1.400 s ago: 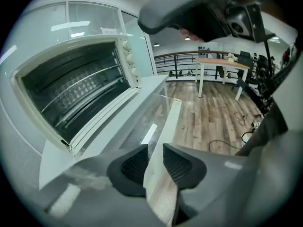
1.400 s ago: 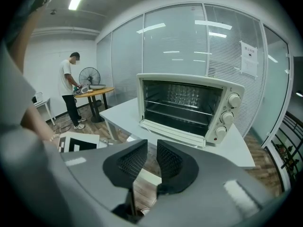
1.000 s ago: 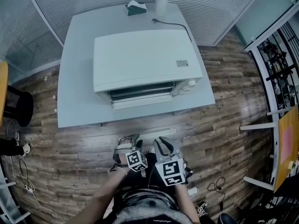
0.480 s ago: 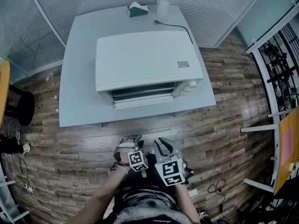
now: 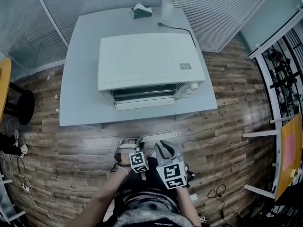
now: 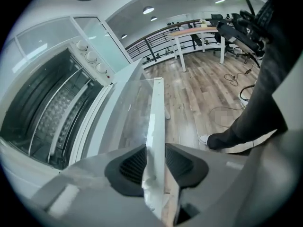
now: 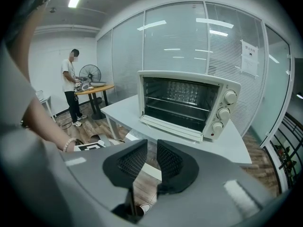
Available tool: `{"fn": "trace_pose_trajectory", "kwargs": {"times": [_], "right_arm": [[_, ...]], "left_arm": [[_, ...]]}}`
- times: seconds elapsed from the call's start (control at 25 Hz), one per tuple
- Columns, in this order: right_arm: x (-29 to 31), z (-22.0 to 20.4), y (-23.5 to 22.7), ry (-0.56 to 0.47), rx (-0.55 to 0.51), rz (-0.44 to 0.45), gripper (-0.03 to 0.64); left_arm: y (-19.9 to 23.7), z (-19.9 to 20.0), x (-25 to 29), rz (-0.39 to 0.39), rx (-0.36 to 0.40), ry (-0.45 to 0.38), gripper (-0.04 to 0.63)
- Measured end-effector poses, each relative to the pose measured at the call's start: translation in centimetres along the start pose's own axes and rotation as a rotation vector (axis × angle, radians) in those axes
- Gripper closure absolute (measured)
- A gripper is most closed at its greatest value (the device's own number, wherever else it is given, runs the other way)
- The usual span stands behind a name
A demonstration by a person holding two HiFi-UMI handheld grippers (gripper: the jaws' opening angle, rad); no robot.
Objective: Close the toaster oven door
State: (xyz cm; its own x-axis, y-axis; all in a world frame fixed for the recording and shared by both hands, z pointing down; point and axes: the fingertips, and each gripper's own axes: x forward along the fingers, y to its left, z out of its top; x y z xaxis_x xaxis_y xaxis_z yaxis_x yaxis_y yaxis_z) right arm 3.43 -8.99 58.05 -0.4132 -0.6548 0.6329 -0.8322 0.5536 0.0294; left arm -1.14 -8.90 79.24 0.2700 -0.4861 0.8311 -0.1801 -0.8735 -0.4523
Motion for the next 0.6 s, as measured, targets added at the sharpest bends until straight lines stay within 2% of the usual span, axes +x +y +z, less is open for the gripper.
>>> {"fn": "trace_pose_trajectory", "kwargs": {"times": [0.08, 0.28, 0.6], "right_arm": [[-0.1, 0.0, -0.1, -0.001, -0.004, 0.000, 0.551], [-0.4, -0.1, -0.5, -0.003, -0.011, 0.002, 0.551], [-0.5, -0.2, -0.7, 0.000, -0.057, 0.022, 0.551]], "left_arm": [[-0.1, 0.1, -0.2, -0.004, 0.009, 0.003, 0.476], [0.0, 0.2, -1.0, -0.015, -0.023, -0.002, 0.486], [0.1, 1.7, -3.5, -0.049, -0.065, -0.053, 0.515]]}}
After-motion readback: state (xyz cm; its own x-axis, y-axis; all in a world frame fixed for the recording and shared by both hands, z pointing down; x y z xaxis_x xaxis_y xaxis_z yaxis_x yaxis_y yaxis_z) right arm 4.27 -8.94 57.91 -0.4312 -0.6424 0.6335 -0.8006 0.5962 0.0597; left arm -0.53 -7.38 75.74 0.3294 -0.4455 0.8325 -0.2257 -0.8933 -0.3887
